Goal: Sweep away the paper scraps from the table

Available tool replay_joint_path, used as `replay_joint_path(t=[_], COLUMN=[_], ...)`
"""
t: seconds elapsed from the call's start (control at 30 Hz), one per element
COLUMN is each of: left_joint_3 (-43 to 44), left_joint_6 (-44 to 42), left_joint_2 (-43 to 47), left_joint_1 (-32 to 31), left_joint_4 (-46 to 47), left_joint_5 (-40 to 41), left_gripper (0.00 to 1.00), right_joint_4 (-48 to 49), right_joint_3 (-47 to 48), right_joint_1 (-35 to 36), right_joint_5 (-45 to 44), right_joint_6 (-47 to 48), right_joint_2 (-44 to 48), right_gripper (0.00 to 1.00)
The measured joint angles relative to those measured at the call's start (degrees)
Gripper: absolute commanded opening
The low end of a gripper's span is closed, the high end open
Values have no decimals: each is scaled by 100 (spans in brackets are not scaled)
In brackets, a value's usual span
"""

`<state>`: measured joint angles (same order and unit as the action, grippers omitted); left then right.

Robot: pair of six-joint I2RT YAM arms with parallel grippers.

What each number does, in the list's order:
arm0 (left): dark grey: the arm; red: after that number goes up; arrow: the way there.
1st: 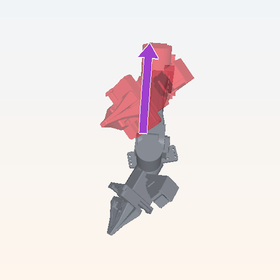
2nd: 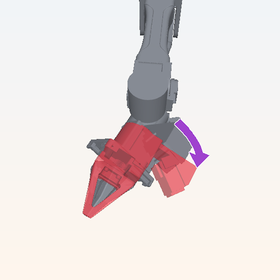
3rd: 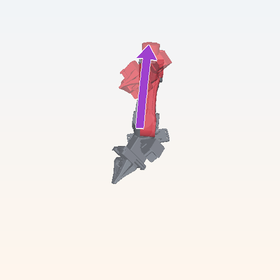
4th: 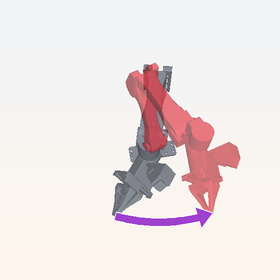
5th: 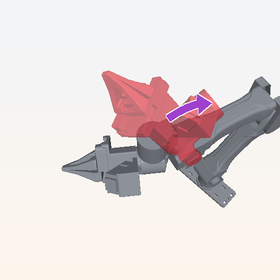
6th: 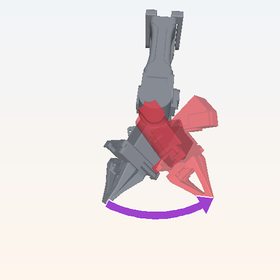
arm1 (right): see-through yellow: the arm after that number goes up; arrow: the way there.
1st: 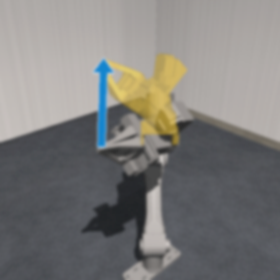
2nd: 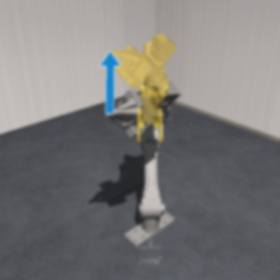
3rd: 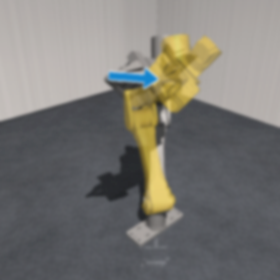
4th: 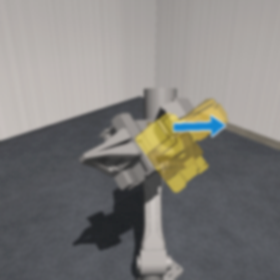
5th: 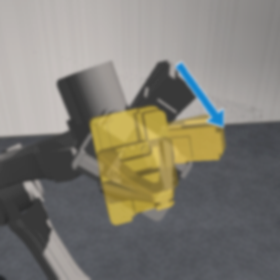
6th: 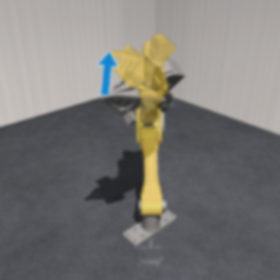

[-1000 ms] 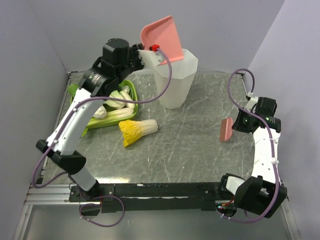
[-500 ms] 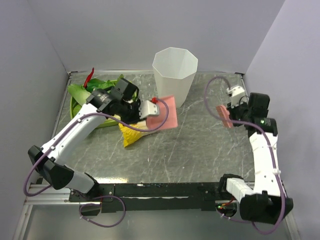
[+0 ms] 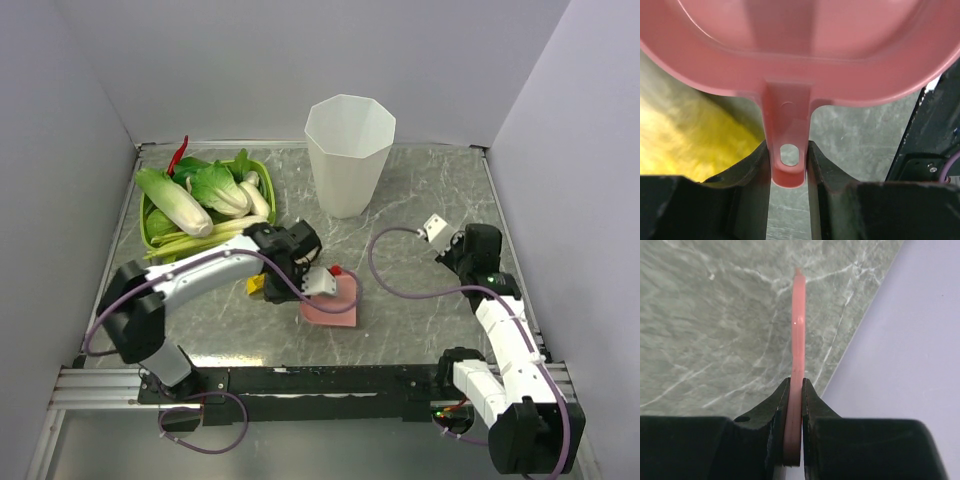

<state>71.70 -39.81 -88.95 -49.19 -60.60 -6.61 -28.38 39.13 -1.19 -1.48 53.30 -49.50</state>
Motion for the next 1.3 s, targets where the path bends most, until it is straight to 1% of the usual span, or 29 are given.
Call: replay_joint_path(t=[0.03, 0.07, 0.13, 0.17, 0.23, 0.27, 0.3, 0.33, 0.37, 0.4, 0.43, 0.47, 0.53, 0.57, 0.63, 0.67, 0.77, 0.87, 0.9, 0.93, 1.0, 1.07, 1.1, 1.13, 1.2, 1.3], left_joint_3=[-39, -61, -81, -81, -81, -83, -90, -109, -138, -181, -208, -225, -247, -249, -262, -275, -345, -444, -457, -457, -435, -304, -210, -155, -199, -538], left_joint_6=[44, 116, 291, 382, 577, 660, 734, 798, 852, 911, 935, 962, 1036, 1064, 1102, 1106, 1115, 1117, 1178, 1268, 1574, 1950, 2173, 2371, 2702, 3012], left_joint_2=[-155, -297, -560, -675, -929, -1043, -1137, -1198, -1233, -1241, -1239, -1237, -1224, -1215, -1185, -1163, -1003, -632, -457, -284, 92, 387, 485, 562, 717, 1045], left_joint_1=[-98, -157, -205, -225, -238, -247, -254, -260, -271, -278, -282, -289, -299, -302, -304, -304, -304, -267, -238, -188, 50, 492, 758, 1043, 1521, 1976], left_joint_4=[63, 129, 289, 345, 442, 474, 507, 546, 581, 632, 649, 669, 741, 763, 798, 804, 831, 957, 1023, 1119, 1388, 1587, 1722, 1891, 2194, 2487], left_joint_5=[66, 127, 278, 352, 468, 507, 527, 549, 560, 562, 560, 557, 538, 527, 476, 450, 343, 321, 326, 321, 280, 232, 210, 192, 205, 372], left_gripper=[10, 11, 17, 18, 23, 25, 32, 35, 40, 43, 45, 46, 49, 50, 52, 53, 57, 59, 62, 63, 65, 68, 89, 97, 96, 96], right_joint_4=[184, 334, 555, 586, 562, 518, 448, 400, 321, 214, 72, -116, -485, -732, -1314, -1617, -2542, -3185, -3327, -3397, -3456, -3442, -3357, -3217, -3010, -2680], right_joint_3=[-184, -363, -684, -817, -988, -1029, -1051, -1062, -1064, -1067, -1067, -1069, -1064, -1060, -999, -935, -525, 118, 354, 584, 1001, 1375, 1519, 1628, 1773, 1906], right_joint_1=[9, 11, 22, 24, 33, 33, 35, 37, 37, 42, 46, 48, 48, 52, 59, 59, 59, 59, 59, 59, 59, 59, 61, 68, 68, 68], right_joint_5=[-83, -151, -240, -251, -238, -221, -190, -168, -111, -42, 55, 177, 409, 553, 857, 1025, 1497, 1888, 1980, 2068, 2155, 2118, 1987, 1805, 1434, 918], right_joint_6=[129, 256, 490, 590, 726, 769, 796, 807, 809, 809, 798, 796, 767, 756, 726, 706, 634, 361, 184, -35, -490, -1049, -1394, -1773, -2402, -3185], right_joint_2=[37, 74, 144, 175, 214, 238, 280, 328, 402, 490, 588, 697, 868, 944, 1084, 1147, 1237, 1237, 1207, 1145, 1038, 822, 680, 516, 179, -315], right_gripper=[3, 11, 14, 17, 18, 21, 22, 24, 32, 37, 42, 50, 58, 66, 73, 84, 97, 99, 99, 100, 100, 100, 100, 100, 100, 100])
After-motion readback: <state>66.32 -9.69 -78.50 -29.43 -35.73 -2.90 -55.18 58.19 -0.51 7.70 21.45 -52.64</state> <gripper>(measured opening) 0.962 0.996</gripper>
